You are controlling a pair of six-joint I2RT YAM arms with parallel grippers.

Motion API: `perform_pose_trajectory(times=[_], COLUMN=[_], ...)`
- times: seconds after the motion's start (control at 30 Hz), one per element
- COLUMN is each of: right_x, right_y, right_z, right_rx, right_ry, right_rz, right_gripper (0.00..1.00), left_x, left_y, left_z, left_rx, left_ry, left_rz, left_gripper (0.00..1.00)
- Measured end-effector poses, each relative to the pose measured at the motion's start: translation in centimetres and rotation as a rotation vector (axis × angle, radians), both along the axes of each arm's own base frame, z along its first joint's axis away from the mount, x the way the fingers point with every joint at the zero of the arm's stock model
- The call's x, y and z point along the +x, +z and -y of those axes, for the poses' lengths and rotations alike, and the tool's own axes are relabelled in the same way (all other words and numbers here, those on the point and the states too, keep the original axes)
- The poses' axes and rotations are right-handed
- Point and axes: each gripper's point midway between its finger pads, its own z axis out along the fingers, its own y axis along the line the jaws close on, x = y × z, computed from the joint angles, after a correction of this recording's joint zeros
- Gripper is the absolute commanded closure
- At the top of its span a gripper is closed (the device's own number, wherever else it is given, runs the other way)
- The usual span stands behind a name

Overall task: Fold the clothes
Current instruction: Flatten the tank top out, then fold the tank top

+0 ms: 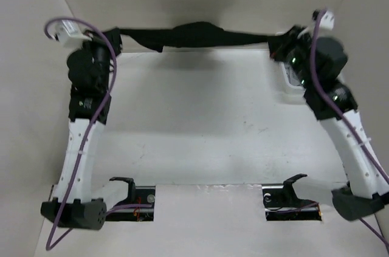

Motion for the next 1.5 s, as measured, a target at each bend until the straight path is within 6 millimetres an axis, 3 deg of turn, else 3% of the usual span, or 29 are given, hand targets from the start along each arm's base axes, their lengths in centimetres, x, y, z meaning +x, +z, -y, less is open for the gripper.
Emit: perform_pose_trajectory(times=[0.13, 0.23, 0.27, 0.33, 0.43, 0.53, 0.67, 0.77, 0.83, 0.9, 1.0, 1.17, 1.27, 1.43, 1.47, 1.5], right_x=[-3.8, -7.9, -9.3, -12.5, -16.8, -20.5, -25.1, -27.0, -26.8, -25.4, -20.2, -7.3, 0.9, 13.8, 16.2, 18.1], right_y=[-13.2, -22.8, -25.2, -29.2, -32.4, -33.6, -34.5, -35.8, -36.4, -36.6, -36.1, -33.6, -30.9, -27.0, -26.6, -26.5], right_z=[-1.9, -2.8, -3.1, -3.7, -4.7, -5.6, -6.2, -6.1, -6.1, -6.2, -6.6, -5.8, -5.7, -5.9, -5.8, -5.8], right_rx=[-0.037, -0.069, -0.076, -0.081, -0.069, -0.038, -0.004, -0.038, -0.080, -0.127, -0.147, -0.069, -0.012, 0.058, 0.071, 0.082], right_ry=[0.063, 0.111, 0.132, 0.184, 0.277, 0.369, 0.473, 0.492, 0.459, 0.393, 0.249, 0.055, 0.014, 0.005, 0.004, 0.001], right_rz=[-0.199, -0.346, -0.381, -0.440, -0.503, -0.559, -0.654, -0.721, -0.737, -0.733, -0.704, -0.640, -0.587, -0.482, -0.467, -0.456], right_gripper=[1.00, 1.00, 1.00, 1.00, 1.00, 1.00, 1.00, 1.00, 1.00, 1.00, 1.00, 1.00, 1.00, 0.99, 0.93, 0.81], left_x=[-2.4, -5.7, -6.9, -9.3, -12.8, -15.8, -19.3, -20.5, -20.3, -19.3, -16.3, -7.6, -2.0, 9.1, 11.3, 13.1], left_y=[-11.6, -20.8, -22.9, -25.3, -26.3, -26.5, -28.6, -30.1, -30.8, -31.4, -32.1, -33.6, -34.5, -31.6, -30.9, -30.4], left_z=[1.4, 1.3, 1.0, 0.4, -0.1, -0.1, -0.1, -0.5, -0.6, -0.5, -0.5, -1.0, -1.2, -1.8, -2.1, -2.2], left_rx=[0.019, 0.045, 0.051, 0.055, 0.051, 0.027, -0.027, -0.046, -0.047, -0.046, -0.056, -0.092, -0.100, -0.108, -0.110, -0.107], left_ry=[-0.024, -0.028, -0.023, -0.012, -0.013, -0.031, -0.045, -0.031, -0.020, -0.013, 0.017, 0.098, 0.127, 0.154, 0.158, 0.158], left_rz=[-0.188, -0.360, -0.401, -0.446, -0.455, -0.449, -0.507, -0.560, -0.600, -0.634, -0.666, -0.710, -0.735, -0.640, -0.612, -0.589], left_gripper=[0.99, 0.99, 0.99, 0.99, 0.99, 0.99, 0.99, 0.99, 0.99, 0.99, 0.99, 0.99, 0.99, 0.93, 0.87, 0.78])
